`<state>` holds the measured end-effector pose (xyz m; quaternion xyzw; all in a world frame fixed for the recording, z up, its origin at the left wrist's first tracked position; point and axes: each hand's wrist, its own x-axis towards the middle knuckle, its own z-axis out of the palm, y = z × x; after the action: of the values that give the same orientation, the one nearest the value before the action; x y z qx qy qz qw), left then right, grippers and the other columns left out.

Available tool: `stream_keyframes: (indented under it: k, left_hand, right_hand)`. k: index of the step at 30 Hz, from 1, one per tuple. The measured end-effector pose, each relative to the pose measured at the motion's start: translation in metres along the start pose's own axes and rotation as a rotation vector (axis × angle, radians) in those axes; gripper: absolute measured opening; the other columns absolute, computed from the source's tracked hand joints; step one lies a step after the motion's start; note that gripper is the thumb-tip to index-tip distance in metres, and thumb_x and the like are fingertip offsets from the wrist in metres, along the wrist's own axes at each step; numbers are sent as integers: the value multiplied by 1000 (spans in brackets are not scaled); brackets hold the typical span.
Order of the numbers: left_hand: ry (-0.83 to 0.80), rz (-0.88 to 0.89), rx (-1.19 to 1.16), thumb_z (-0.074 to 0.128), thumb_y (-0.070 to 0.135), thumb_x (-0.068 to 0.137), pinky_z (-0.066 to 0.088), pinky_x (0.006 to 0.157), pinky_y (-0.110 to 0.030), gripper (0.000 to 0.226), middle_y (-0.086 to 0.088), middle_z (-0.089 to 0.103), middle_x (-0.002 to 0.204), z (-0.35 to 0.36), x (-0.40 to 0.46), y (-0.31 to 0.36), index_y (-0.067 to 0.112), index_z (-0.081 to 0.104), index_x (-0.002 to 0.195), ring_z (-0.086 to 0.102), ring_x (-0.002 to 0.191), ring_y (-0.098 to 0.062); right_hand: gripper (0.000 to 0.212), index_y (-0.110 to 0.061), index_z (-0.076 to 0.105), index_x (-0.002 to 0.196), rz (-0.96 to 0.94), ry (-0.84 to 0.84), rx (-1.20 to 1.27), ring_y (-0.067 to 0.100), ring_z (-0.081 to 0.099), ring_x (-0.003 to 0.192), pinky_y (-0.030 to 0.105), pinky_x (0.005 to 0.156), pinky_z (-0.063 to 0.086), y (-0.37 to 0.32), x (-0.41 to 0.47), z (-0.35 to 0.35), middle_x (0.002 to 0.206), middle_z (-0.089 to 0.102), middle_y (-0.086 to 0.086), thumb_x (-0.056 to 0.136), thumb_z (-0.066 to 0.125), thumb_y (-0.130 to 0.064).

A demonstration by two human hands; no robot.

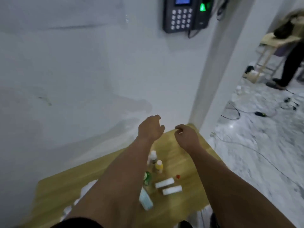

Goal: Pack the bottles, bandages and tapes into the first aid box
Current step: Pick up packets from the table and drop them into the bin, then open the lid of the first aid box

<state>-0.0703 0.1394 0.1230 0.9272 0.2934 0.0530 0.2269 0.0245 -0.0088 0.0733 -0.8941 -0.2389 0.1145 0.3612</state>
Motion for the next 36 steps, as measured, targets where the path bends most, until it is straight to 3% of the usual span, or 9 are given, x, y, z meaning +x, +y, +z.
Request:
stream_keyframes:
  k: [7, 12, 17, 21, 23, 27, 31, 34, 36]
  left_hand:
    - [83, -310, 66, 58, 41, 95, 48, 101, -37, 50, -1, 63, 138, -43, -70, -149, 23, 55, 142, 56, 129, -22]
    - [48, -495, 98, 59, 45, 95, 48, 103, -43, 55, -4, 55, 146, 1, -145, -227, 21, 55, 145, 51, 132, -28]
    - [141, -513, 7, 59, 48, 95, 48, 101, -43, 50, -11, 61, 140, 60, -201, -283, 15, 67, 132, 57, 125, -35]
    - [243, -530, -194, 55, 66, 85, 50, 95, -34, 59, -5, 74, 118, 87, -211, -310, 20, 76, 115, 67, 112, -26]
    - [260, -499, -253, 58, 69, 83, 52, 92, -33, 59, -3, 76, 113, 73, -194, -311, 21, 78, 112, 68, 107, -22]
    - [262, -504, -351, 67, 68, 83, 51, 96, -37, 64, -5, 70, 126, 82, -189, -330, 19, 73, 123, 66, 112, -24]
    - [392, -444, -312, 66, 57, 91, 41, 108, -38, 70, -10, 53, 151, 97, -214, -326, 15, 55, 146, 51, 136, -28]
    - [499, -404, -417, 62, 54, 95, 33, 113, -37, 71, -8, 42, 159, 118, -249, -308, 20, 44, 154, 42, 144, -28]
    - [546, -389, -478, 58, 54, 97, 29, 116, -37, 70, -5, 38, 162, 131, -269, -299, 22, 39, 157, 37, 147, -26]
  right_hand:
    - [31, -25, 70, 121, -323, -288, -52, 16, 67, 103, 32, 89, 53, -97, -39, 115, 111, 72, -7, 92, 60, -28]
    - [42, -23, 67, 125, -585, -545, -142, 25, 61, 113, 43, 94, 51, -92, -97, 197, 121, 66, 2, 89, 58, -42]
    - [46, -25, 69, 123, -803, -452, -248, 28, 58, 122, 48, 101, 45, -58, -132, 257, 129, 64, 5, 89, 53, -52]
    - [45, -26, 68, 122, -912, -359, -223, 27, 62, 112, 48, 96, 47, -40, -132, 288, 124, 65, 2, 92, 50, -54]
    - [45, -27, 68, 122, -875, -352, -245, 28, 63, 109, 48, 92, 50, -56, -118, 273, 121, 65, 3, 91, 52, -55]
    - [42, -30, 68, 121, -1006, -291, -325, 25, 63, 108, 46, 90, 52, -54, -119, 284, 120, 64, 0, 91, 55, -56]
    - [45, -29, 69, 122, -1088, -188, -352, 25, 63, 108, 46, 90, 51, -39, -145, 286, 122, 63, 0, 92, 53, -59]
    - [56, -25, 71, 119, -1136, -63, -365, 31, 65, 104, 47, 87, 52, -17, -173, 281, 121, 65, 6, 88, 50, -67]
    - [71, -24, 69, 125, -1183, -37, -392, 34, 64, 109, 50, 92, 50, -3, -189, 279, 127, 64, 9, 81, 46, -75]
